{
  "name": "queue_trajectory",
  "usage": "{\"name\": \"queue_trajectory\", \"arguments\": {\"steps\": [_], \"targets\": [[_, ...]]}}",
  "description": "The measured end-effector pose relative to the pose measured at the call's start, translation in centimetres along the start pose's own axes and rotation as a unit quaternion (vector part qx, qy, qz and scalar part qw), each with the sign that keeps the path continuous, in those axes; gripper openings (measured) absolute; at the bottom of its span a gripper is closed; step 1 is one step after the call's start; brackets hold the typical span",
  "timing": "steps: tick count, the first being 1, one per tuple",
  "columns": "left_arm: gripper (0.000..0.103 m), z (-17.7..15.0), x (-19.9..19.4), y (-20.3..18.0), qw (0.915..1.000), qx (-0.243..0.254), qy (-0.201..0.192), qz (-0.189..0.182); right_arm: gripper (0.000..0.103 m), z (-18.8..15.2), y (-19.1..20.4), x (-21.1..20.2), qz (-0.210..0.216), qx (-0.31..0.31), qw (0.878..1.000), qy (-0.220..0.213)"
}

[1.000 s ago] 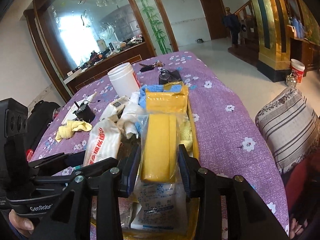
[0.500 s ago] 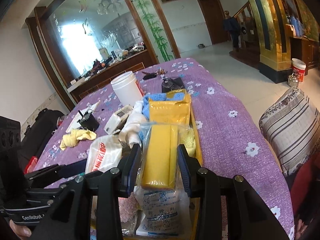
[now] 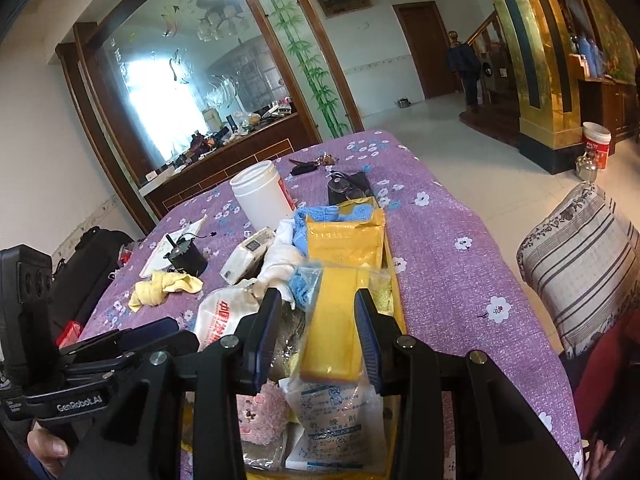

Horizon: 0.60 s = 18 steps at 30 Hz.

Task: Organize soft objects
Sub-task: 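Lower the packet and sponge bag into the box and open both grippers, then grasp the yellow towel on the table with the left gripper and lift it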

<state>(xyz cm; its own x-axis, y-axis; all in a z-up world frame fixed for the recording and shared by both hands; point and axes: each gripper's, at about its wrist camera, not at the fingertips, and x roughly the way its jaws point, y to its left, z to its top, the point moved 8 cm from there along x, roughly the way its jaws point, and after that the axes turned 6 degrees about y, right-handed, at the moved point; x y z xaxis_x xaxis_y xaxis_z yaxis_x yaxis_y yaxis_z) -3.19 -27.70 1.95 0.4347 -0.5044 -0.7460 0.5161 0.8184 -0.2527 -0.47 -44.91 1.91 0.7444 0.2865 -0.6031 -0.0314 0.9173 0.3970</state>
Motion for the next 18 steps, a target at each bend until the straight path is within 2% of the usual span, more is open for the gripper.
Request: {"name": "queue_trajectory", "arguments": {"steps": [11,13,14,15,18], "targets": [[0.059,-0.2,-1.0,1.7,0.9998,-0.016,0.001,-0.008,0.038,-0.2,3.4,-0.2,0.029,-0.017,0.999,0.003],[0.059,-0.1,-1.8,2.6,0.9998,-0.019,-0.004,-0.007,0.053,-0.3,3.9,0.0,0.032,-0.016,0.999,0.005],[0.059,-0.1,-2.4,3.4,0.9997,-0.021,-0.009,-0.003,0.057,-0.4,4.3,0.1,0.034,-0.017,0.999,0.004],[0.059,0.0,-3.1,4.5,0.9996,-0.025,-0.014,0.004,0.060,-0.4,4.6,0.2,0.037,-0.020,0.999,0.004],[0.059,0.2,-4.9,7.9,0.9985,-0.042,-0.024,0.025,0.060,-0.6,5.9,0.3,0.045,-0.033,0.998,0.006]]}}
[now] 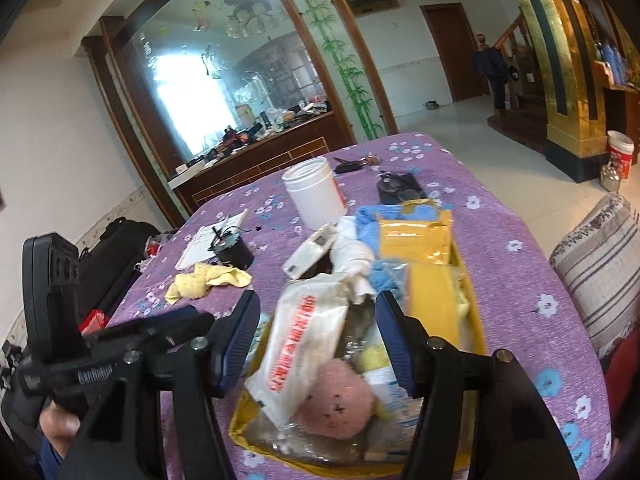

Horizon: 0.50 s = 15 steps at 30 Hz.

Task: Organize soft objects
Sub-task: 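Grasp the yellow towel on the table with the left gripper and lift it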

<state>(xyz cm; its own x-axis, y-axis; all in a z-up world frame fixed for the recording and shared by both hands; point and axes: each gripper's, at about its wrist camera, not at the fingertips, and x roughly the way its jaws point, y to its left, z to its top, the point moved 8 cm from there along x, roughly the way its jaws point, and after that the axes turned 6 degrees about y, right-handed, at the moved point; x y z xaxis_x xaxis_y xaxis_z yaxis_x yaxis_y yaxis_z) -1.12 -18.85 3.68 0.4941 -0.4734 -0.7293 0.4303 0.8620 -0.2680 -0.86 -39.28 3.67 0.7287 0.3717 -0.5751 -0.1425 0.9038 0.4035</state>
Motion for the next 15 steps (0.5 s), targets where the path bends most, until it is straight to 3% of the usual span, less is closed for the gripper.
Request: {"name": "queue_trajectory", "arguments": {"steps": [7,13,15], "targets": [[0.059,2.3,-2.0,11.7,0.9951,-0.043,0.004,0.089,0.062,-0.4,1.8,0.8,0.018,-0.016,1.000,0.007],[0.059,5.0,1.6,17.8,0.9942,-0.076,0.061,0.046,0.062,-0.7,2.7,1.6,0.030,-0.025,0.999,0.017],[0.059,5.7,2.6,18.8,0.9930,-0.075,0.056,0.071,0.062,-0.9,2.9,1.6,0.032,-0.028,0.999,0.019]]}}
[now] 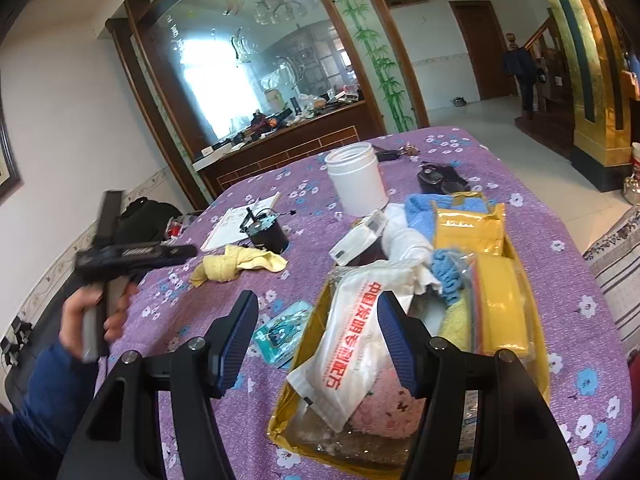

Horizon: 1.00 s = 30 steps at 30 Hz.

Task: Organize soft objects
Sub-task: 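Grasp the yellow towel on the table with the left gripper and lift it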

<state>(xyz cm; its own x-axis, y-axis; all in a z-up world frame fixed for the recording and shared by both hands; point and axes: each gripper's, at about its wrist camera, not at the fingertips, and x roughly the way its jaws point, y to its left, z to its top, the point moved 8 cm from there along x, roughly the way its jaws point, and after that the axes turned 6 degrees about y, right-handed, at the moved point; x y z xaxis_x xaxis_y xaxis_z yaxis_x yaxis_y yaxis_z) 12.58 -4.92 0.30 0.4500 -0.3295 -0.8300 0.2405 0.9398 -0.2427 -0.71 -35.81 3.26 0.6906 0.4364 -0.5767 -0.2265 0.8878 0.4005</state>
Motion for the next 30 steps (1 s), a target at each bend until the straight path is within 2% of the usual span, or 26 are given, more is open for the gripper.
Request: {"name": "queue_trajectory", "arguments": {"steps": [4,9,12,14,17,19,22,25,28,30], "targets": [[0.059,1.3,1.8,-0.2,0.9988,0.039,-0.009,0.029,0.062,-0.1,-0.1,0.4,0.000,0.000,1.000,0.004],[0.059,1.4,5.4,-0.5,0.9959,0.075,0.031,0.040,0.062,-0.2,-0.3,0.9,0.004,0.006,1.000,0.011],[0.060,1.0,6.8,-0.4,0.9907,0.102,0.032,0.083,0.062,-0.3,-0.1,1.2,0.004,0.003,1.000,0.014],[0.071,0.5,7.2,-0.5,0.9884,0.117,0.030,0.093,0.062,-0.3,0.1,1.3,0.005,0.002,1.000,0.017],[0.074,-0.4,8.2,0.0,0.9785,0.130,0.029,0.157,0.062,-0.2,0.7,1.7,0.008,-0.001,1.000,0.023],[0.074,-0.4,8.1,0.3,0.9821,0.108,0.019,0.153,0.062,-0.2,1.4,2.1,0.014,-0.004,0.999,0.028],[0.043,-0.2,7.7,2.7,0.9854,0.040,0.001,0.165,0.063,-0.5,3.0,2.8,0.022,-0.013,0.999,0.046],[0.041,-0.3,6.2,4.0,0.9939,-0.017,-0.018,0.108,0.067,-0.9,5.1,3.9,0.034,-0.033,0.996,0.076],[0.041,-0.1,3.8,4.1,0.9950,-0.028,-0.057,0.078,0.069,-0.8,6.5,5.8,0.033,-0.053,0.990,0.126],[0.041,0.3,2.1,3.9,0.9932,-0.027,-0.087,0.073,0.069,-0.6,7.0,7.6,0.021,-0.065,0.984,0.165]]}}
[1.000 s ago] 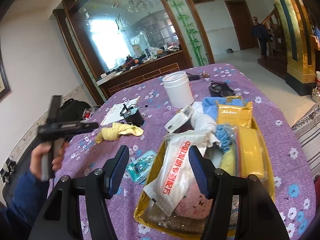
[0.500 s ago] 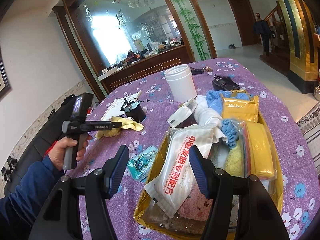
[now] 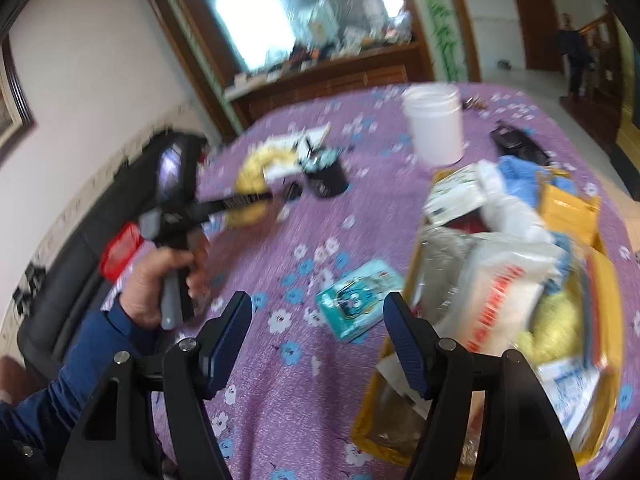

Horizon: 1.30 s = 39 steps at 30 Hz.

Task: Organize soft objects
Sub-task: 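Grasp the yellow towel on the table with the left gripper and lift it, then grasp the blue cartoon-printed pack with the right gripper while the left gripper holds the towel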

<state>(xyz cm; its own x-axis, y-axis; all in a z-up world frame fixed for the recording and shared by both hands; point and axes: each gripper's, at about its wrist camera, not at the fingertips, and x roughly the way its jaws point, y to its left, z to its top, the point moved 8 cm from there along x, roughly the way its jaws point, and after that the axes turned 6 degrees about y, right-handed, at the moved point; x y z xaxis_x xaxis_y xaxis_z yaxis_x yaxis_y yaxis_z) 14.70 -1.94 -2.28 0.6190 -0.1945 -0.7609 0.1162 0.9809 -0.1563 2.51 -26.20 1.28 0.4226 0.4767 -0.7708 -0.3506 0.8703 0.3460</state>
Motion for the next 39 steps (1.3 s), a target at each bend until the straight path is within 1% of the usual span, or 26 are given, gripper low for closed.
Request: {"name": "queue_trajectory", "arguments": {"steps": [1,3,6,8,10,13,16,18,19,20,23,25,26,27,28,30,32,33,35,37,39], "targets": [[0.041,0.3,-0.8,0.1,0.9998,0.000,-0.018,0.000,0.069,0.5,0.1,0.9,-0.008,-0.008,1.000,0.021],[0.041,1.0,-1.7,0.3,0.9993,-0.001,-0.038,0.000,0.069,1.6,0.4,3.0,-0.022,-0.025,0.998,0.057],[0.041,1.2,-2.6,1.0,0.9987,-0.001,-0.050,-0.010,0.069,2.8,-0.4,6.0,-0.055,-0.034,0.993,0.100],[0.041,1.3,-2.8,1.4,0.9983,0.002,-0.057,-0.008,0.069,3.1,-1.8,8.0,-0.090,-0.027,0.988,0.124],[0.041,1.4,-3.4,1.4,0.9979,0.008,-0.063,-0.012,0.069,2.9,-3.0,9.8,-0.116,-0.016,0.982,0.151],[0.041,1.2,-3.7,0.7,0.9975,0.012,-0.066,-0.022,0.069,3.3,-3.1,10.7,-0.130,-0.023,0.979,0.156],[0.041,1.2,-4.0,0.5,0.9972,0.014,-0.068,-0.027,0.069,2.6,-2.7,11.6,-0.115,-0.014,0.976,0.182],[0.041,1.3,-4.1,0.5,0.9971,0.013,-0.069,-0.030,0.069,2.0,-2.3,11.9,-0.123,-0.028,0.973,0.193],[0.041,1.3,-4.2,0.5,0.9970,0.011,-0.070,-0.031,0.069,1.6,-1.9,11.9,-0.121,-0.029,0.973,0.196],[0.041,1.3,-4.2,0.6,0.9970,0.010,-0.070,-0.032,0.070,1.2,-1.4,11.8,-0.107,-0.026,0.974,0.200],[0.041,1.3,-4.0,0.7,0.9973,0.006,-0.067,-0.032,0.070,-0.6,1.2,10.9,-0.021,-0.011,0.976,0.216],[0.041,1.2,-3.9,0.7,0.9974,0.005,-0.064,-0.033,0.068,-2.4,4.7,9.5,0.083,-0.009,0.969,0.233],[0.041,1.1,-3.8,0.7,0.9974,0.005,-0.063,-0.034,0.068,-2.7,5.7,8.7,0.099,-0.017,0.969,0.226],[0.041,1.1,-3.8,0.6,0.9974,0.005,-0.063,-0.034,0.068,-2.7,6.1,7.8,0.089,-0.027,0.974,0.209],[0.041,1.1,-3.8,0.6,0.9975,0.005,-0.062,-0.034,0.069,-2.4,6.0,6.8,0.066,-0.035,0.980,0.185],[0.041,1.0,-3.7,0.6,0.9976,0.005,-0.060,-0.034,0.069,-2.3,5.5,5.6,0.048,-0.026,0.985,0.163],[0.041,1.0,-3.6,0.7,0.9976,0.002,-0.059,-0.035,0.069,-3.0,4.4,4.9,0.037,0.005,0.985,0.166],[0.041,1.0,-3.6,0.7,0.9976,0.002,-0.059,-0.036,0.069,-3.4,4.1,4.6,0.039,0.015,0.985,0.167],[0.041,1.0,-3.8,0.7,0.9974,0.000,-0.061,-0.039,0.069,-4.3,4.3,4.3,0.046,0.027,0.984,0.172],[0.041,1.1,-4.0,0.6,0.9971,0.000,-0.064,-0.041,0.069,-5.5,4.5,4.4,0.042,0.038,0.983,0.175],[0.041,1.1,-4.1,0.7,0.9970,-0.001,-0.065,-0.042,0.069,-5.9,4.8,4.9,0.034,0.046,0.983,0.175]]}}
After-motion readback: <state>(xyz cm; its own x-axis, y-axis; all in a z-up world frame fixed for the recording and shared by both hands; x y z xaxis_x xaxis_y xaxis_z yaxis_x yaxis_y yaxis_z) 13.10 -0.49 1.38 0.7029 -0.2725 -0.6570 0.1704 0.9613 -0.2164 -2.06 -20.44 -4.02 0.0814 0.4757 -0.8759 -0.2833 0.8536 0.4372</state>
